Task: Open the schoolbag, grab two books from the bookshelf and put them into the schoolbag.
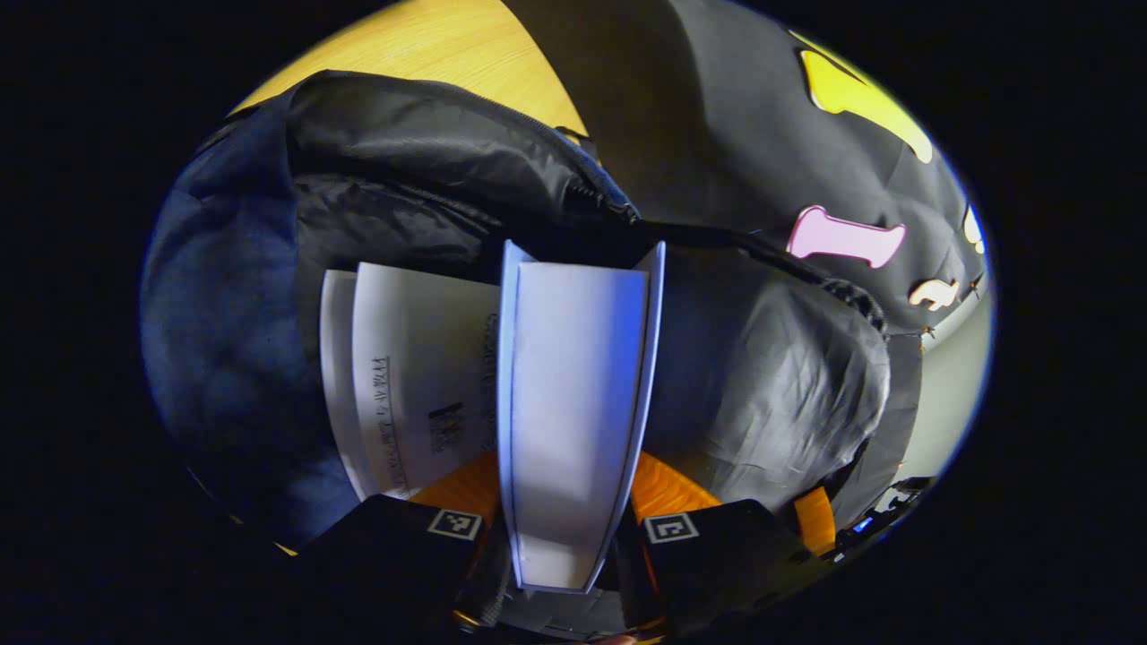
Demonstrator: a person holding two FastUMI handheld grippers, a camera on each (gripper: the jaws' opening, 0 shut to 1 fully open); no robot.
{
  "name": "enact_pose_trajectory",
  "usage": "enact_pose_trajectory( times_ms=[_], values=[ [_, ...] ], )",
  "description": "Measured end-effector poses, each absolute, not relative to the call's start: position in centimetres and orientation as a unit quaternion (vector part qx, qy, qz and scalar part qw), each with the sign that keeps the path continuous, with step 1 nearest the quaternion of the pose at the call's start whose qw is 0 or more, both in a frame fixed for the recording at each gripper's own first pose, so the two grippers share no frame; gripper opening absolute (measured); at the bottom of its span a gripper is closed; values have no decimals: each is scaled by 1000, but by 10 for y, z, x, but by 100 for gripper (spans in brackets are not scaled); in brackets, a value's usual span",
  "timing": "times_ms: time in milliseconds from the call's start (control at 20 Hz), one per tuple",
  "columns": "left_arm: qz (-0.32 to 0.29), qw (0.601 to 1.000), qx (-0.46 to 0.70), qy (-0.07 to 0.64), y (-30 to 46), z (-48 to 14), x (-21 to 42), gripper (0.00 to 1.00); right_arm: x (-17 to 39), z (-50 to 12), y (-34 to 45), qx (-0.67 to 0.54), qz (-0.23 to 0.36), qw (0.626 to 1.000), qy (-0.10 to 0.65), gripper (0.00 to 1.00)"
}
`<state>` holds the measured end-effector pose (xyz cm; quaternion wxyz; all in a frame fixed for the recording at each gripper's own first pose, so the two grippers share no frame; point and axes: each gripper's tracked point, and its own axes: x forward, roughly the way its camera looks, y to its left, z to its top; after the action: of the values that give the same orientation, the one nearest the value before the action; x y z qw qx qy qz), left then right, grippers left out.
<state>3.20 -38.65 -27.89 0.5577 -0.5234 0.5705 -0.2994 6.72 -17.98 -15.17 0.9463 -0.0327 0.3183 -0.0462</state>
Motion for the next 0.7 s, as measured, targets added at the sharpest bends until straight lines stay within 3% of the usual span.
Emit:
enact_pose_trajectory(
  times_ms=[300, 450, 700],
  values=[
    [-242, 604, -396, 648, -346, -284, 13, 74, 68, -160, -170, -24, -34, 946, 322, 0],
    [-230, 632, -339, 658, -325, -268, 8, 76, 68, -162, -158, -19, -22, 947, 321, 0],
    [-209, 762, -215, 574, -253, -212, 24, 77, 64, -163, -134, -12, 2, 948, 318, 0]
  ],
)
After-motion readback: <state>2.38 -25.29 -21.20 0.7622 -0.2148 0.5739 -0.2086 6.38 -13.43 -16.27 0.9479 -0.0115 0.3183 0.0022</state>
